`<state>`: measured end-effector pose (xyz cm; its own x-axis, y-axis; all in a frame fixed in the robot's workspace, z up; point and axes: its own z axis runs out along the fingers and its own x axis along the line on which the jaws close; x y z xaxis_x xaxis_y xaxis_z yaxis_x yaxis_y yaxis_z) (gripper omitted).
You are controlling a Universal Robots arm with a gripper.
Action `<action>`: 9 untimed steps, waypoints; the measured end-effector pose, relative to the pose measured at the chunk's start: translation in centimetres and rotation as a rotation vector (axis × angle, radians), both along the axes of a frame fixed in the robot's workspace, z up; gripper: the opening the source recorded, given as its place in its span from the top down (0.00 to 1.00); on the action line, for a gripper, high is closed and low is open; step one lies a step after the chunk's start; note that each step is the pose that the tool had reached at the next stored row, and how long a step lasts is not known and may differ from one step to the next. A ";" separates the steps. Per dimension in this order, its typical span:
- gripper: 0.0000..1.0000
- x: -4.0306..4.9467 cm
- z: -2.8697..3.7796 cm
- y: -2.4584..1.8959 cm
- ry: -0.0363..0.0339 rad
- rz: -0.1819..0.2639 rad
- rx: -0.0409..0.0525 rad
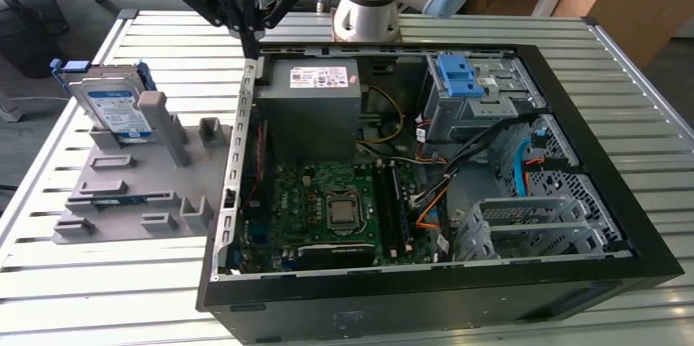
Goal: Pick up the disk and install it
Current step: 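Reach for the disk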
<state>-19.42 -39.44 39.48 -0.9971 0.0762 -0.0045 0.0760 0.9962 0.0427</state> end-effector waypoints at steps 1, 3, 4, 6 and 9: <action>0.89 -0.04 0.00 0.00 0.0000 0.000 0.0000; 0.89 -0.06 0.00 0.00 0.0000 0.000 0.0000; 0.89 -0.07 0.00 0.00 0.0000 0.000 0.0000; 0.89 -0.09 0.00 0.00 0.0000 0.000 0.0000; 0.89 -0.19 0.00 0.00 -0.0001 0.000 0.0000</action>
